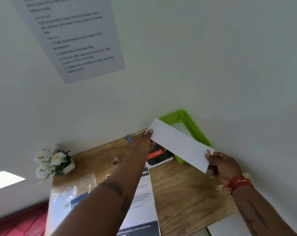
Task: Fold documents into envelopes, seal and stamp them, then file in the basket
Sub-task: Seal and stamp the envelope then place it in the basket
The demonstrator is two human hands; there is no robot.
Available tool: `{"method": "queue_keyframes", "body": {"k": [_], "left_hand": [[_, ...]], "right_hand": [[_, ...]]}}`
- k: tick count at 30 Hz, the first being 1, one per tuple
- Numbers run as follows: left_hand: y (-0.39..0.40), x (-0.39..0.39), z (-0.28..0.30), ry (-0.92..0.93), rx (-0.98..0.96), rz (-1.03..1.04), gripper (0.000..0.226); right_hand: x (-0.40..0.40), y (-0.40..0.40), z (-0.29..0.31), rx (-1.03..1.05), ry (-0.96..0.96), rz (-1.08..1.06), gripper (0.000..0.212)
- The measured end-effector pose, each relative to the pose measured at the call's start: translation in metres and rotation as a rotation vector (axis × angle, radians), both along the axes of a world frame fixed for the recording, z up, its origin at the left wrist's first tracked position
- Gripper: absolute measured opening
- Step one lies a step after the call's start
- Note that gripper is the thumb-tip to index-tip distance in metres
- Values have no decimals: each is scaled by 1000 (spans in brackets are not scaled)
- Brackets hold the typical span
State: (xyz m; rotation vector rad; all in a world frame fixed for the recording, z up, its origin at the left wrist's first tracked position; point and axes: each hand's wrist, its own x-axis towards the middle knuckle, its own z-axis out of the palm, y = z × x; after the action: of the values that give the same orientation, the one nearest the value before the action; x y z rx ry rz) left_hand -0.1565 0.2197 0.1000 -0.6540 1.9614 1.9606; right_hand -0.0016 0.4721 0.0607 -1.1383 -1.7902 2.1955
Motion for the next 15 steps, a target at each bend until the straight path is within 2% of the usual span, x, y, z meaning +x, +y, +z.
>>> {"method": "queue_keyframes", "body": {"k": [2, 5, 8, 12, 15], "left_hand": [[25, -1, -1, 0, 11, -11, 27], [59, 6, -2, -56, 66, -32, 13], [81, 20, -8, -113, 55, -164, 10], [96, 36, -17, -144, 69, -301, 23], [98, 38, -18, -151, 67, -347, 27]], "right_hand": [[9, 7, -5, -30, -4, -68, 16], [14, 8, -11, -92, -24, -142, 7], [8, 1, -16, -178, 4, -216, 7], [-5, -8, -24, -151, -9, -237, 11], [-19, -14, -28, -178, -15, -254, 2]]}}
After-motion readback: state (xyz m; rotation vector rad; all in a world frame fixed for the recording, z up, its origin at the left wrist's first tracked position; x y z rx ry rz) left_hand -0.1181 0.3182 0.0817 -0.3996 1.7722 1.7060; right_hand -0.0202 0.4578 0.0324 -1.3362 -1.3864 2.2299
